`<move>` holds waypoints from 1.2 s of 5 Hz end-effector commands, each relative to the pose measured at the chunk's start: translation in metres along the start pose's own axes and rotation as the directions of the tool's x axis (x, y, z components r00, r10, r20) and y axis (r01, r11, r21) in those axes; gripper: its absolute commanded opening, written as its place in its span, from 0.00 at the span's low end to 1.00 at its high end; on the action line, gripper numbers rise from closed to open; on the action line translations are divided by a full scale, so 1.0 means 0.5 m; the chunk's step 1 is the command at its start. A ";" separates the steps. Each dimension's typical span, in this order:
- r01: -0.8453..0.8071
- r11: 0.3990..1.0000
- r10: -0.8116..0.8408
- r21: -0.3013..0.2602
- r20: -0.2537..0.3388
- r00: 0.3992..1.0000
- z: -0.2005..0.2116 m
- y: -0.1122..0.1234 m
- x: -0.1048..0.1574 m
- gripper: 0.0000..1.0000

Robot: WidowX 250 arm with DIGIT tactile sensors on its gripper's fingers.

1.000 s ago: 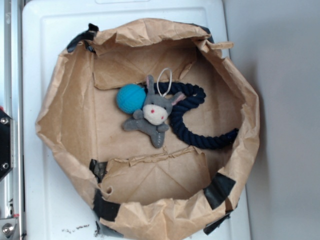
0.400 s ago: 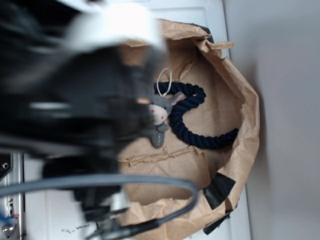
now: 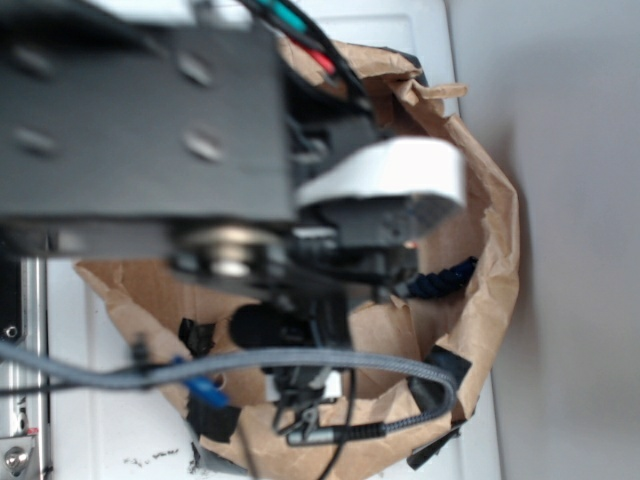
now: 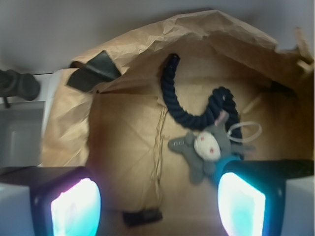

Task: Grab the gray animal.

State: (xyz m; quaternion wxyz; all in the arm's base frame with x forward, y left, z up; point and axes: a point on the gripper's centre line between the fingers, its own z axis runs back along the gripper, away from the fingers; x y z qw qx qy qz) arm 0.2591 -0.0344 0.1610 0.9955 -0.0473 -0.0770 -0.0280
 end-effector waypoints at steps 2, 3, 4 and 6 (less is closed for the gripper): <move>0.012 1.000 -0.012 0.001 0.037 0.999 0.018 -0.006 0.009 1.00; 0.012 1.000 -0.012 0.001 0.037 0.999 0.018 -0.006 0.009 1.00; 0.001 1.000 0.000 -0.016 0.062 0.998 -0.014 0.025 0.016 1.00; 0.012 1.000 -0.012 -0.012 0.039 0.999 -0.049 0.078 0.022 1.00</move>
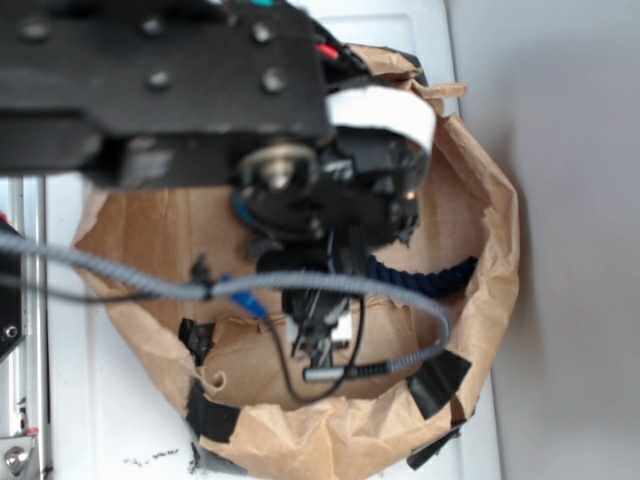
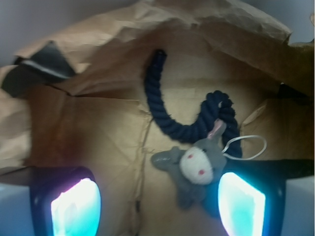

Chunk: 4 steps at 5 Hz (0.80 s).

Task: Grab the gray animal.

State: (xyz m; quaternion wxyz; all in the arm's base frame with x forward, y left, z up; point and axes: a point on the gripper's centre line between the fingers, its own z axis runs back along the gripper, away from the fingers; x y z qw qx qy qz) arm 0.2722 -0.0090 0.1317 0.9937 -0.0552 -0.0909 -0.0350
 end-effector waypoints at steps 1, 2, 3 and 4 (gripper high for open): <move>-0.033 0.999 0.033 0.010 0.011 0.999 0.004 0.052 0.029 1.00; -0.023 0.999 0.023 0.022 0.034 0.999 -0.004 0.083 0.039 1.00; 0.029 0.999 -0.030 0.020 0.061 0.998 -0.037 0.091 0.037 1.00; 0.057 0.997 -0.060 0.045 0.069 0.996 -0.075 0.075 0.028 1.00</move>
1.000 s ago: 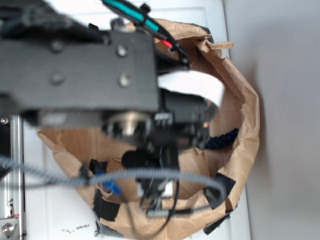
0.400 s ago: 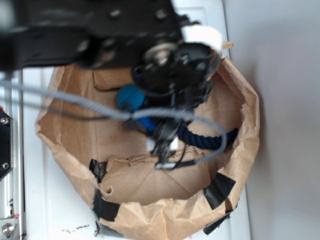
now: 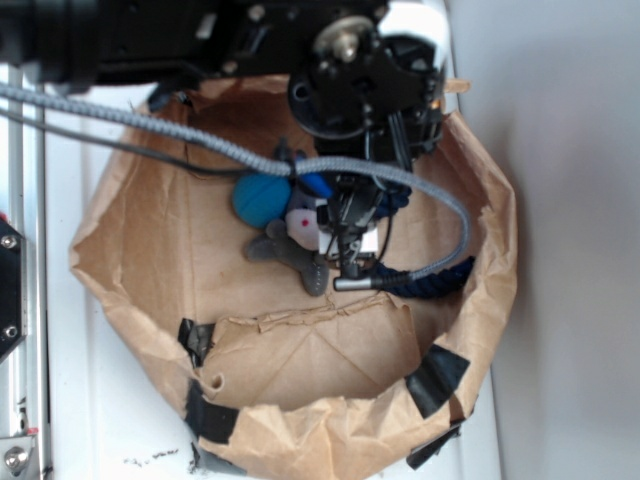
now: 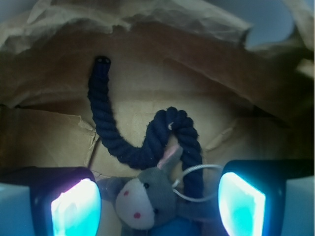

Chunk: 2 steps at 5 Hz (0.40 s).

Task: Grab the gray animal.

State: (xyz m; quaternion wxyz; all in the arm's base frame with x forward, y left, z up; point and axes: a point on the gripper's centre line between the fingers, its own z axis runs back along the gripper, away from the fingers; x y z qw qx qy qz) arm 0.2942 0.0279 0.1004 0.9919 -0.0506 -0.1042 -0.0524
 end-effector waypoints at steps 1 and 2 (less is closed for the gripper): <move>0.029 0.998 -0.033 0.061 0.064 0.997 -0.047 -0.021 -0.027 1.00; 0.046 0.999 -0.046 0.028 0.030 0.998 -0.055 -0.022 -0.075 1.00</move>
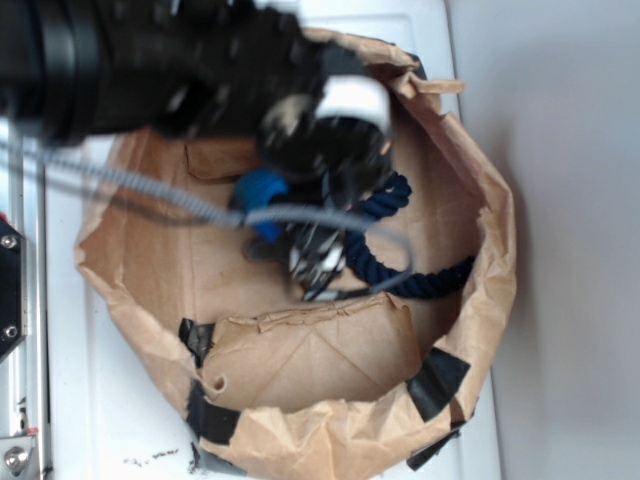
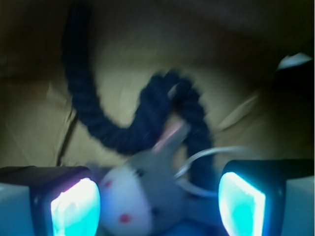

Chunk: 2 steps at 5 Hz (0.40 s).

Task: Grab the gray animal.

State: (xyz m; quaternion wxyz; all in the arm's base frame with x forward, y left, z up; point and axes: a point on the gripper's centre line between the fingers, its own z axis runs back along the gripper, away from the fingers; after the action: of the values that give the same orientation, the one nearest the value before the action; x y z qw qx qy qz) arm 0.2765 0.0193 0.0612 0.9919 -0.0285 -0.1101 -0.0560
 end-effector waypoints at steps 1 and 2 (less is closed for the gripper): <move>0.027 1.000 -0.027 0.002 0.019 0.999 0.001 -0.009 -0.037 0.00; 0.010 1.000 -0.010 0.008 0.014 1.000 -0.006 -0.014 -0.036 0.00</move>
State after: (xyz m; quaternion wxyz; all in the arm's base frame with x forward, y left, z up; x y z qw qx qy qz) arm 0.2570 0.0178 0.0484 0.9919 -0.0255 -0.1091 -0.0597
